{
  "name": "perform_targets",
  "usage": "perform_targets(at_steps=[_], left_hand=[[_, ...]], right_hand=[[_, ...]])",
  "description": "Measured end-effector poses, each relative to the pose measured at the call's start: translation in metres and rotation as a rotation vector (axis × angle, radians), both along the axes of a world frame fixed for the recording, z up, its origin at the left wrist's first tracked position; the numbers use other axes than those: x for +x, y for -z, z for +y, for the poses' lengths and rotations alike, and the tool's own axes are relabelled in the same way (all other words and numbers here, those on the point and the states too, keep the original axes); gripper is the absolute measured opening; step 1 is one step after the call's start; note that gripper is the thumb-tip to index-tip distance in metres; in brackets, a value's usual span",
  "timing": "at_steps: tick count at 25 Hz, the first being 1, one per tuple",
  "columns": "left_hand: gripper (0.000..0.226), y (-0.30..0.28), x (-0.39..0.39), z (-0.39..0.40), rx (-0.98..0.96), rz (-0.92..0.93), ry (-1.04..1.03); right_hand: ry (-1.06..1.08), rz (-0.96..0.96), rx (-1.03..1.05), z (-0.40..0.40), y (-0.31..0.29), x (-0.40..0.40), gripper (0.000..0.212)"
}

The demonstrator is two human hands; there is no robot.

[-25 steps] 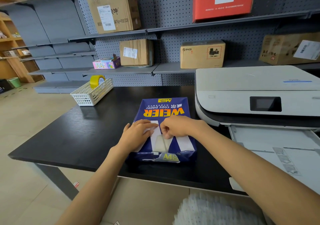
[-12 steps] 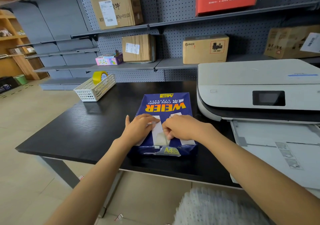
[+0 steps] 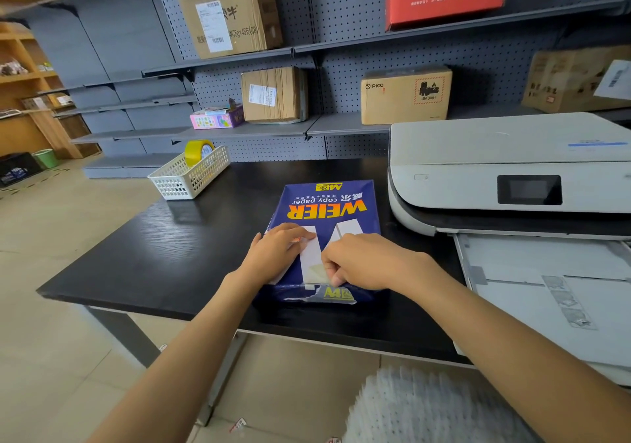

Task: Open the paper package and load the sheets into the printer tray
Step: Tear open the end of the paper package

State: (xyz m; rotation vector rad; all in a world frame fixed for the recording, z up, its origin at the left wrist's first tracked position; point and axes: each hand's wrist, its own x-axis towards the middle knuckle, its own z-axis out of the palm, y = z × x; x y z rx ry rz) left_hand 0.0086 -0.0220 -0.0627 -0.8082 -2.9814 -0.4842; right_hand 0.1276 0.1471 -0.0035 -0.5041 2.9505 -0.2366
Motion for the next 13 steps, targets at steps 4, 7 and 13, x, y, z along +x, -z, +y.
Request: perform_targets(at_steps=[4,7,13], left_hand=[[0.035,0.003,-0.002,0.000,0.029,-0.002,0.010],[0.035,0.003,-0.002,0.000,0.017,-0.002,0.006],[0.035,0.003,0.000,-0.001,-0.010,0.057,0.008]], right_hand=[[-0.013,-0.030,-0.020,0.000,0.000,0.004,0.005],[-0.029,-0.043,-0.026,-0.001,-0.001,0.007,0.005],[-0.028,-0.028,-0.027,0.000,-0.004,0.017,0.008]])
